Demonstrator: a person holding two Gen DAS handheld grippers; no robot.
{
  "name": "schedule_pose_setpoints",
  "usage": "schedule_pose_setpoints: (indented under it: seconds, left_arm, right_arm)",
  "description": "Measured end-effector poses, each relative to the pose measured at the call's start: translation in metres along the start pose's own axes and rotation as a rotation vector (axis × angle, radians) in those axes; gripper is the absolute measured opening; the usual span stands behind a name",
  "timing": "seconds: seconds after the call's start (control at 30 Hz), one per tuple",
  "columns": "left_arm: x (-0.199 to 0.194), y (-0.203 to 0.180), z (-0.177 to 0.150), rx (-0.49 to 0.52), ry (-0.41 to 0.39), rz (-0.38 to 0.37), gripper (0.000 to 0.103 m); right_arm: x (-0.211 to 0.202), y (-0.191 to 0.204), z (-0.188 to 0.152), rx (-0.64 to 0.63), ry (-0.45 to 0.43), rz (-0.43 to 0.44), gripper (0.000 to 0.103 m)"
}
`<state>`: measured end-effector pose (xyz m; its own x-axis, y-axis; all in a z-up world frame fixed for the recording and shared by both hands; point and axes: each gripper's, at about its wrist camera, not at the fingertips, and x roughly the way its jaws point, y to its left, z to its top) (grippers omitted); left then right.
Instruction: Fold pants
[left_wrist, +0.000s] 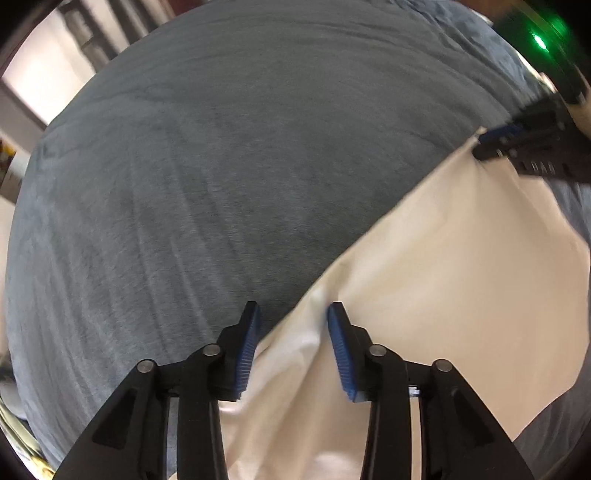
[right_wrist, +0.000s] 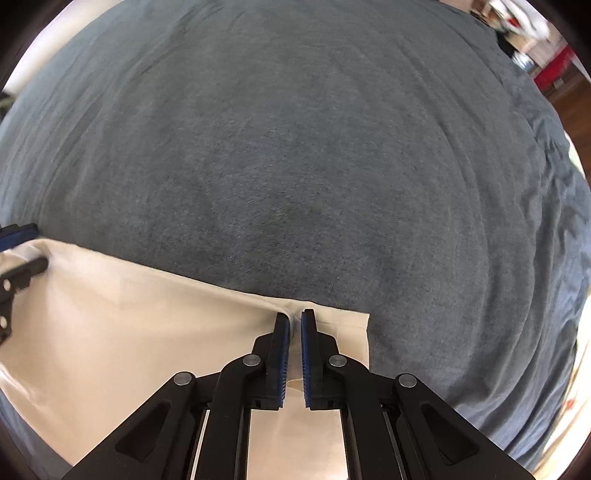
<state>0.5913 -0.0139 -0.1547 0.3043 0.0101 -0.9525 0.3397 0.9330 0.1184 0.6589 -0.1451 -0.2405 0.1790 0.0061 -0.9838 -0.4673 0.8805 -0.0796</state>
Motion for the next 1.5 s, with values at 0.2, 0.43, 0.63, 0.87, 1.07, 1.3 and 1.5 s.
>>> schedule_pose_setpoints:
  seconds: [0.2,0.43,0.63,0.87,1.07,1.3,1.5]
  left_arm:
    - [-0.036,0.029,-0.008,-0.101,-0.076,0.004,0.045]
    - [-0.093,0.056,-0.045,-0.146,-0.159,0.026,0.053]
    - [-0.097,0.071,-0.095,-0.202,-0.124,0.003,0.054]
    - [-0.073,0.089,-0.126,-0.254,-0.126,-0.055,0.054]
    - [-0.046,0.102,-0.132,-0.316,-0.1,-0.136,0.054]
    - [-0.037,0.092,-0.128,-0.283,-0.099,-0.162,0.047]
    - [-0.03,0.081,-0.118,-0.284,-0.074,-0.163,0.034]
  right_arm:
    - [-0.043,0.001,-0.014,0.038,-0.116,-0.18,0.047]
    - [-0.125,0.034,-0.045,0.107,-0.294,-0.199,0.056]
    - [-0.147,0.082,-0.07,0.139,-0.351,-0.141,0.057]
    - [-0.129,0.113,-0.081,0.162,-0.303,-0.152,0.057]
    - [-0.117,0.134,-0.086,0.169,-0.262,-0.169,0.057]
    - [-0.101,0.126,-0.097,0.267,-0.214,-0.205,0.057]
    - [-0.097,0.115,-0.101,0.335,-0.197,-0.183,0.057]
